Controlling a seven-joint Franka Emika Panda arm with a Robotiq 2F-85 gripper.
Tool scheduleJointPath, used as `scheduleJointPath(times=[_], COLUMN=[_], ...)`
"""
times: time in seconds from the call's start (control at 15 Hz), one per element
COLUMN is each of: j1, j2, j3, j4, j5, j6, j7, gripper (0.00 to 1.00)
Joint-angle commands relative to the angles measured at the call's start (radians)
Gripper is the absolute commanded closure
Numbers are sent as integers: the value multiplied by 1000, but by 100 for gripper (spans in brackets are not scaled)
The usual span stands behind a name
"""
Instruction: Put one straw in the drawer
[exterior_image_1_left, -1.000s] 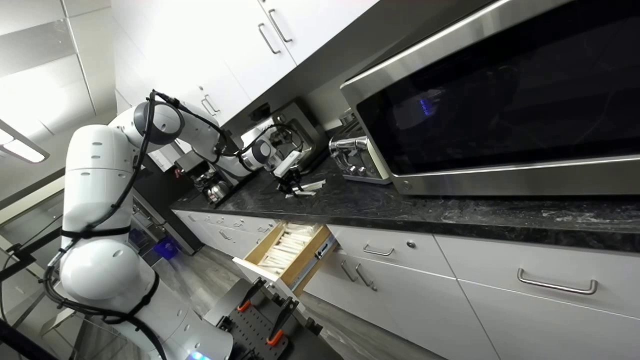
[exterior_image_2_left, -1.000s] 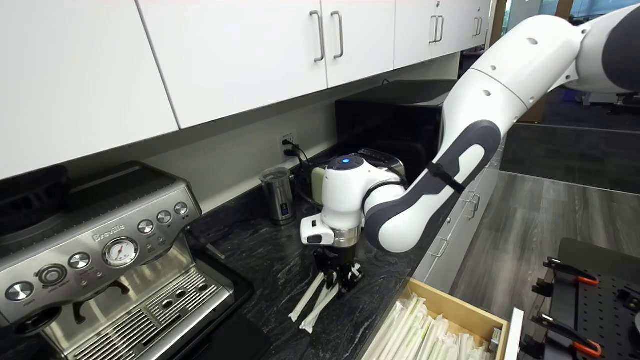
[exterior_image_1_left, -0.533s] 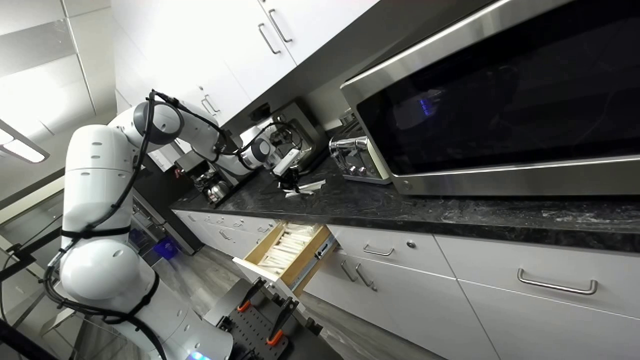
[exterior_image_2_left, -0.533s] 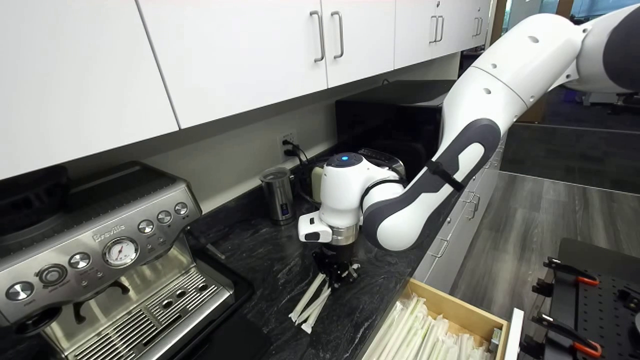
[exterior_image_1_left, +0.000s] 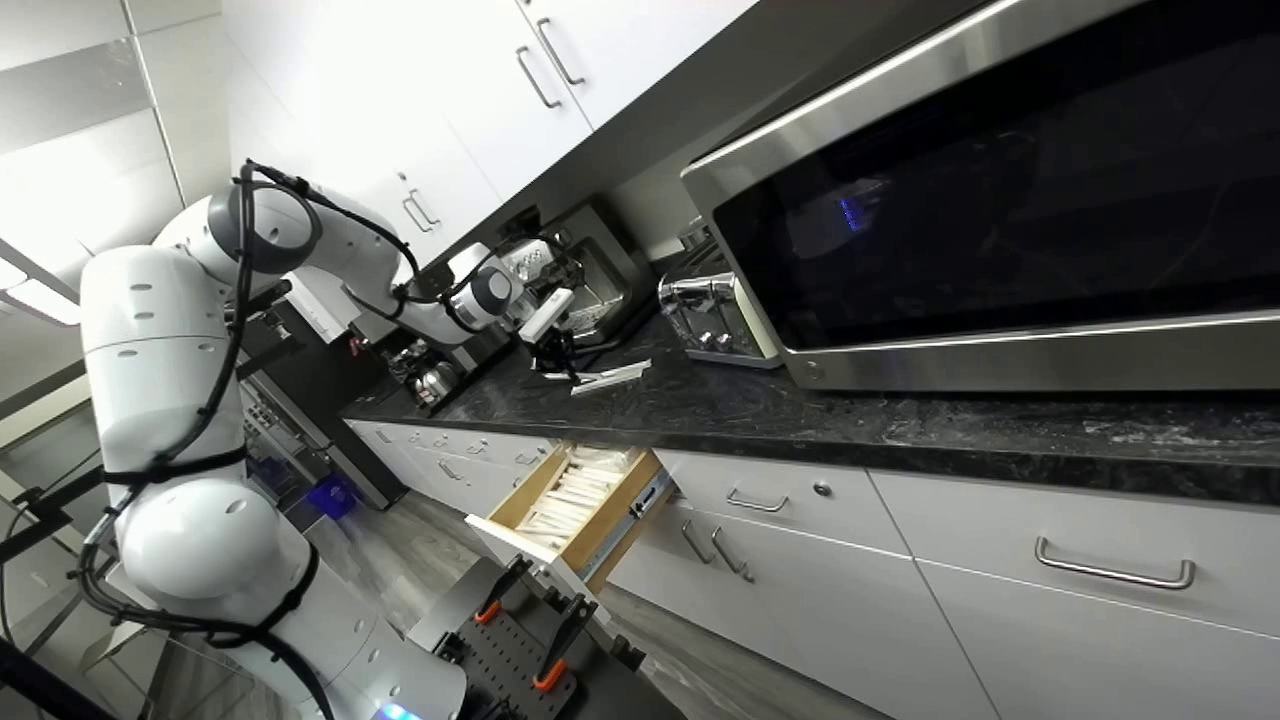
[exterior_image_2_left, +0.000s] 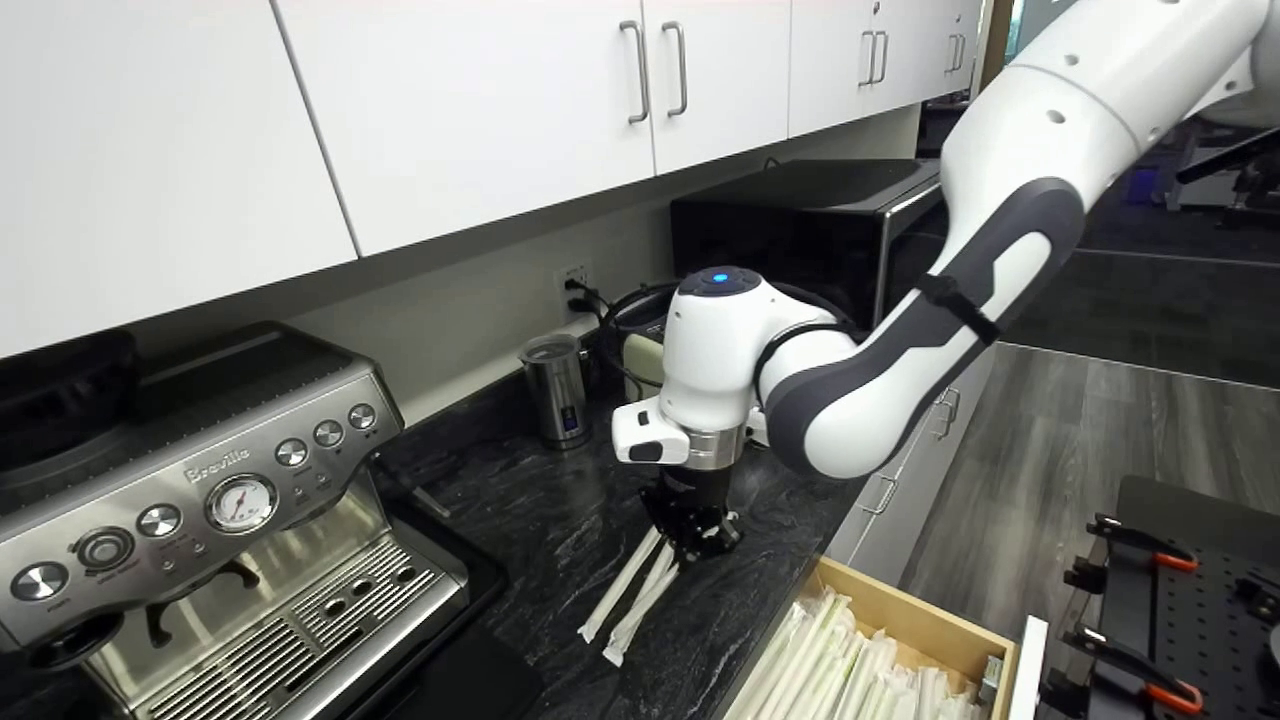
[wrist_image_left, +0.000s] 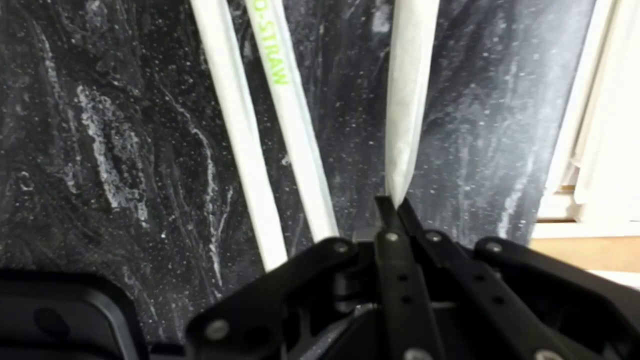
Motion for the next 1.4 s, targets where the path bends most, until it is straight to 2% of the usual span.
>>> scheduleJointPath(times=[0.0, 0.4, 0.67, 0.73, 0.8, 0.93, 1.33], j1=[-9, 23, 83, 94, 105, 118, 137], j2=[-220, -510, -632, -646, -661, -685, -705], j3=[34, 93, 86, 77, 70, 56, 22], j4=[-247, -568, -680, -693, -704, -719, -729], j5=[20, 78, 142, 140, 144, 133, 118], j6=[1, 87, 117, 126, 130, 128, 126], j7=[40, 114, 127, 135, 135, 140, 141], gripper=[100, 100, 100, 73, 71, 59, 13])
